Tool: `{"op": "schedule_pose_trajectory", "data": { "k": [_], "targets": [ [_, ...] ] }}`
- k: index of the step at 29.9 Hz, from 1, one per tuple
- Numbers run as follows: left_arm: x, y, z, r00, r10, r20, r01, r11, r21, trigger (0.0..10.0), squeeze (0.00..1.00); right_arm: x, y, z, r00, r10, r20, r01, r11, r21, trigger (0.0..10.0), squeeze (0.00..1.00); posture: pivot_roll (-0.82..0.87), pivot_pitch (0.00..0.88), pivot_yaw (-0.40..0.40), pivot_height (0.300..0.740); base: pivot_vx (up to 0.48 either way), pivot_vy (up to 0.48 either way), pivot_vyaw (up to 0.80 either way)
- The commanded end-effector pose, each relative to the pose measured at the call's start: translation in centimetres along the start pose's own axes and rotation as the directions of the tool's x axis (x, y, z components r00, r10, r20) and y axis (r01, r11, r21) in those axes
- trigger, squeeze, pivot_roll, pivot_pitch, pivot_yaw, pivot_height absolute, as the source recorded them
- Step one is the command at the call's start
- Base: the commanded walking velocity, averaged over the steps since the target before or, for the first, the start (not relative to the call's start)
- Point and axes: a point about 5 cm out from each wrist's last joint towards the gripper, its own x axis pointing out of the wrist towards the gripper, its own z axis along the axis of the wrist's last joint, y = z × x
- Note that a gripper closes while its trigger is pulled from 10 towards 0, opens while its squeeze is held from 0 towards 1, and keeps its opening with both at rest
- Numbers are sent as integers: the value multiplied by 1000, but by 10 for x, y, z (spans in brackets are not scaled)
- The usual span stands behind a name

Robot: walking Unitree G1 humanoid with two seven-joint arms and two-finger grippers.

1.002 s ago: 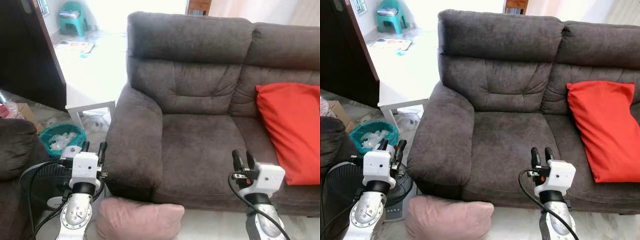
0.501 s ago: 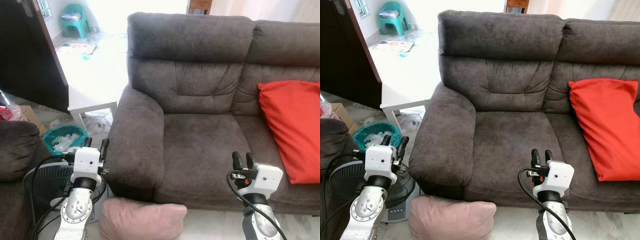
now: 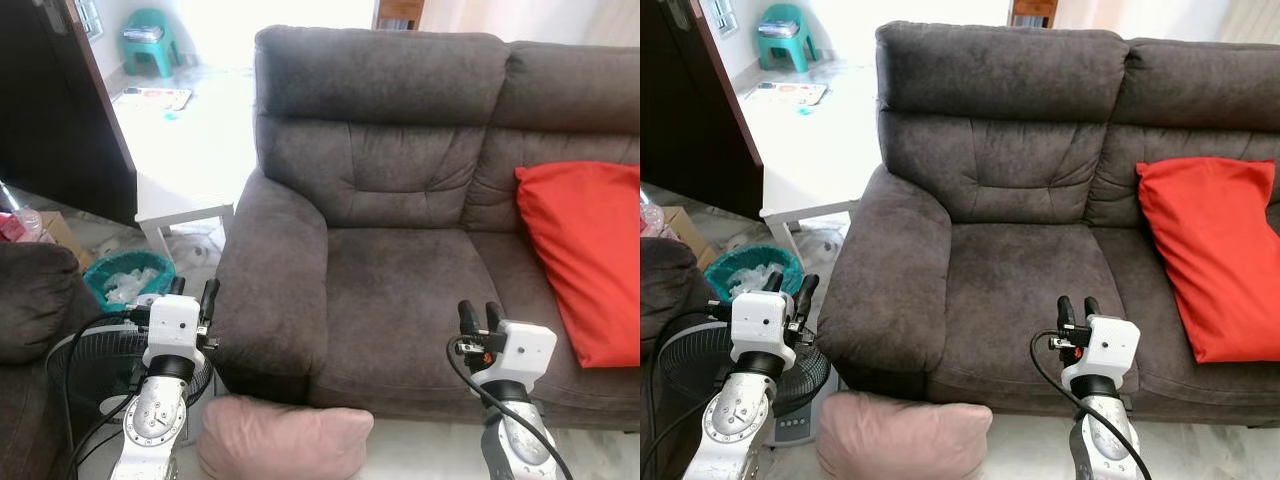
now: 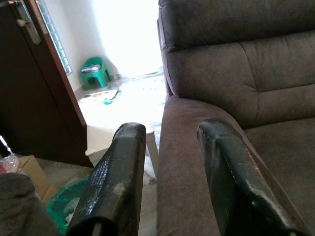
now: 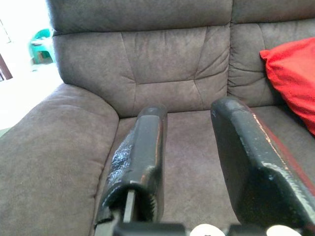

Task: Move the pillow to the sofa from floor

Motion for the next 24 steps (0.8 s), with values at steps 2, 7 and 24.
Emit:
{"op": "schedule_pose_trajectory", "data": {
  "k": [2,7,24],
  "targets": [
    [0,-2,-4,1000,-10,-21,10,1000,1,10000,0,-2,-3,-4,1000,-7,-30,7,1000,-8,10000,0,126,0,-64,666,0,0,0],
    [1,-2,-5,1000,-9,-24,9,1000,0,10000,0,-2,-2,-6,999,0,-40,-1,1000,-9,10000,0,129,0,-67,638,0,0,0],
    [0,-3,-9,999,8,-41,-8,1000,-2,10000,0,-1,-1,-12,998,29,-63,-31,999,-25,10000,0,134,6,-77,638,0,0,0]
  ]
}}
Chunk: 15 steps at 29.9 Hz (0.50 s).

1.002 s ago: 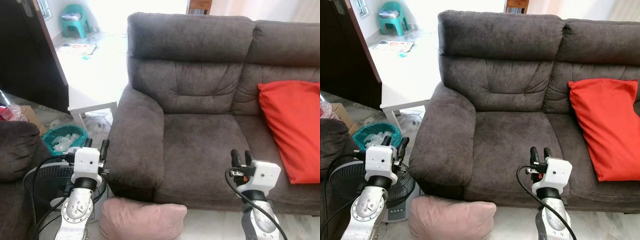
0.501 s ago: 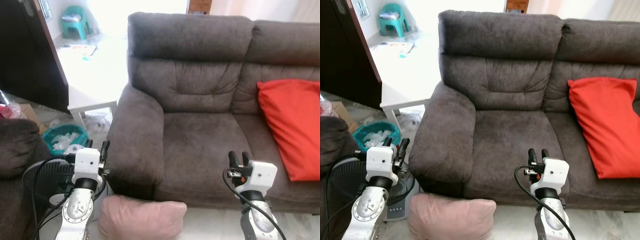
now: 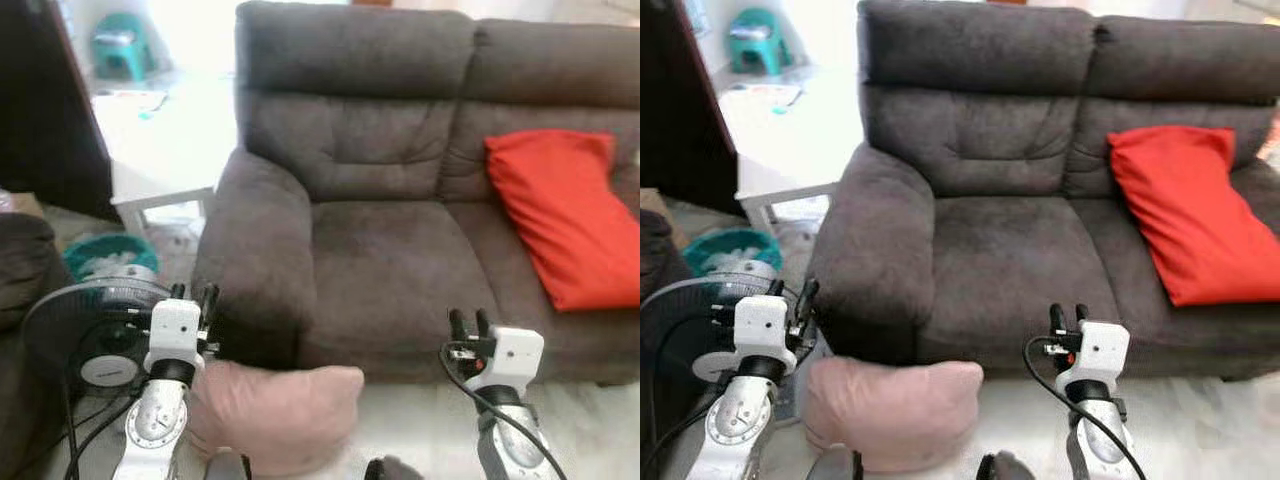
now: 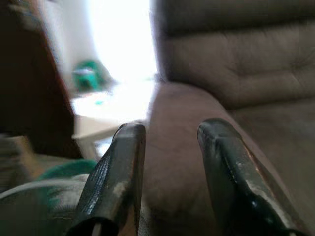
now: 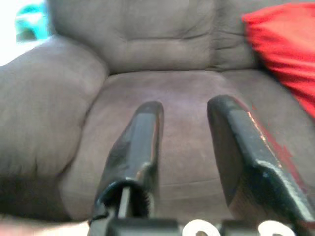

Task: Move the pillow to the sofa from floor

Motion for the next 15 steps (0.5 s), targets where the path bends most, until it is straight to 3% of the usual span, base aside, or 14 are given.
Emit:
{"op": "schedule_pose_trajectory", "data": {
  "k": [1,9,15],
  "targets": [
    [-8,0,-13,998,-2,-68,3,1000,9,10000,0,3,4,0,1000,14,-4,-14,1000,-2,10000,0,134,6,-77,638,0,0,0],
    [-8,-1,-14,997,1,-72,0,1000,9,10000,0,4,4,-3,999,24,-29,-24,1000,-7,10000,0,133,4,-79,638,0,0,0],
    [-8,-1,-15,997,3,-77,-3,1000,7,10000,0,5,5,-5,999,29,-38,-29,1000,-10,10000,0,133,2,-78,603,0,0,0]
  ]
}}
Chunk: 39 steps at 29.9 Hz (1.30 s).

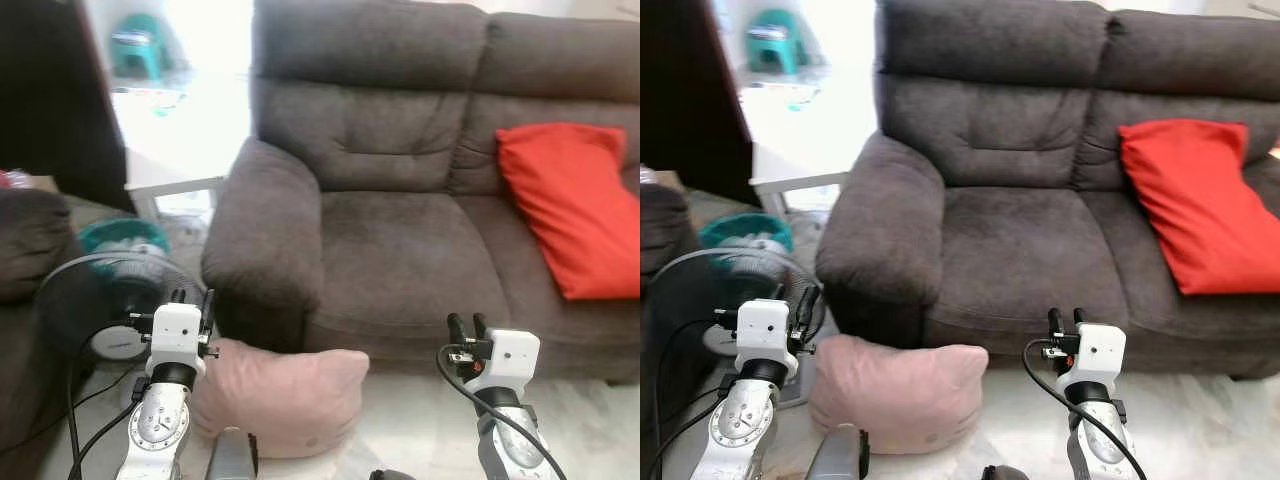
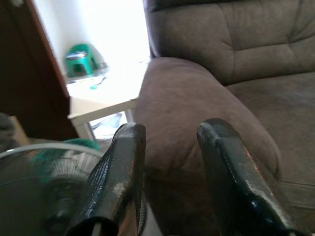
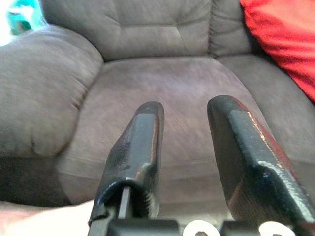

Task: Move the pillow to the sofa from floor

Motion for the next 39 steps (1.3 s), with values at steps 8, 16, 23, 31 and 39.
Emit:
{"op": "schedule_pose_trajectory", "data": {
  "k": [8,16,23,31,39],
  "targets": [
    [1,-1,1,1000,-1,1,1,1000,2,10000,0,2,-1,-4,1000,8,-26,-8,1000,-17,10000,0,134,5,-78,558,0,0,0],
    [1,0,-1,1000,-1,-6,1,1000,-2,10000,0,3,-1,-9,999,14,-47,-16,999,-34,10000,0,136,4,-78,543,0,0,0],
    [0,3,-9,999,16,-50,-16,1000,-12,10000,0,1,0,-14,997,33,-75,-38,998,-59,10000,0,136,3,-79,543,0,0,0],
    [1,3,-14,996,19,-82,-21,1000,-24,10000,0,-2,0,-21,995,41,-95,-48,996,-76,10000,0,136,4,-80,543,0,0,565],
    [1,2,-16,996,17,-92,-20,999,-30,10000,0,-2,2,-23,993,54,-101,-61,995,-75,10000,0,137,4,-81,543,0,0,800]
  ]
}}
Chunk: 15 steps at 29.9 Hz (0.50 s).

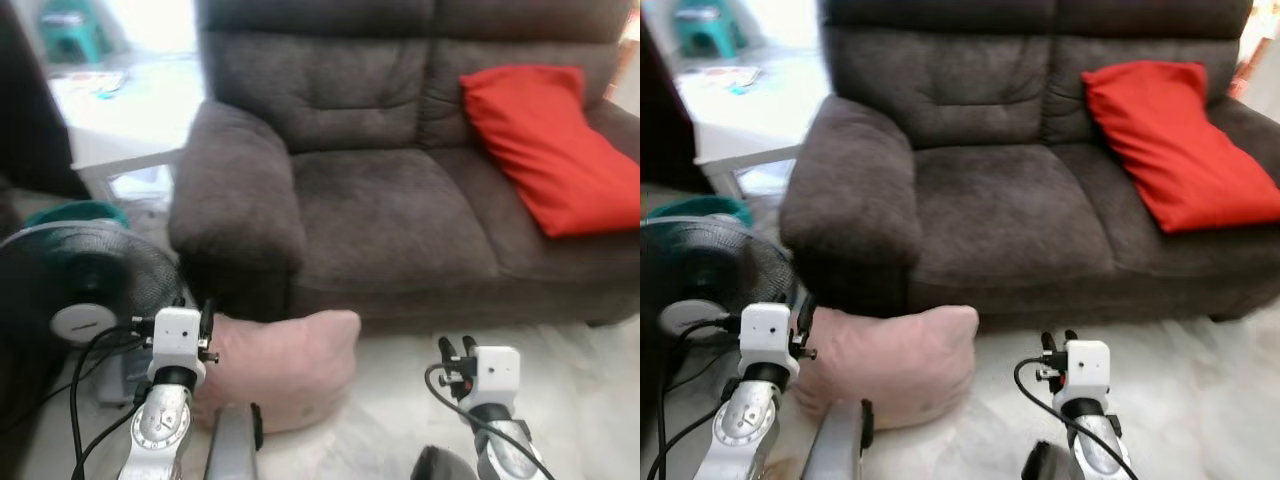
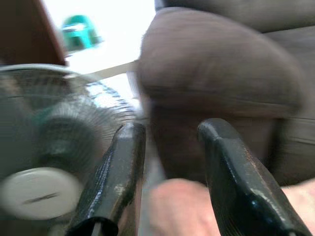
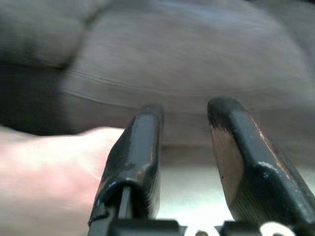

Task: Move the pillow to the sofa from floor

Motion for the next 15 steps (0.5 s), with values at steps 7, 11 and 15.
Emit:
{"op": "schedule_pose_trajectory", "data": {
  "k": [7,11,15],
  "targets": [
    [0,-1,-2,1000,1,-20,-1,1000,-16,10000,0,1,1,0,1000,15,-1,-15,1000,-11,10000,0,137,6,-80,543,0,0,800],
    [1,-1,-3,1000,-4,-24,3,1000,-17,10000,0,1,1,-2,1000,19,-7,-19,1000,-11,10000,0,136,6,-79,543,0,0,675],
    [1,-2,-4,1000,-12,-28,11,1000,-21,10000,0,1,1,-4,1000,21,-14,-21,1000,-12,10000,0,139,6,-80,543,0,0,0]
  ]
}}
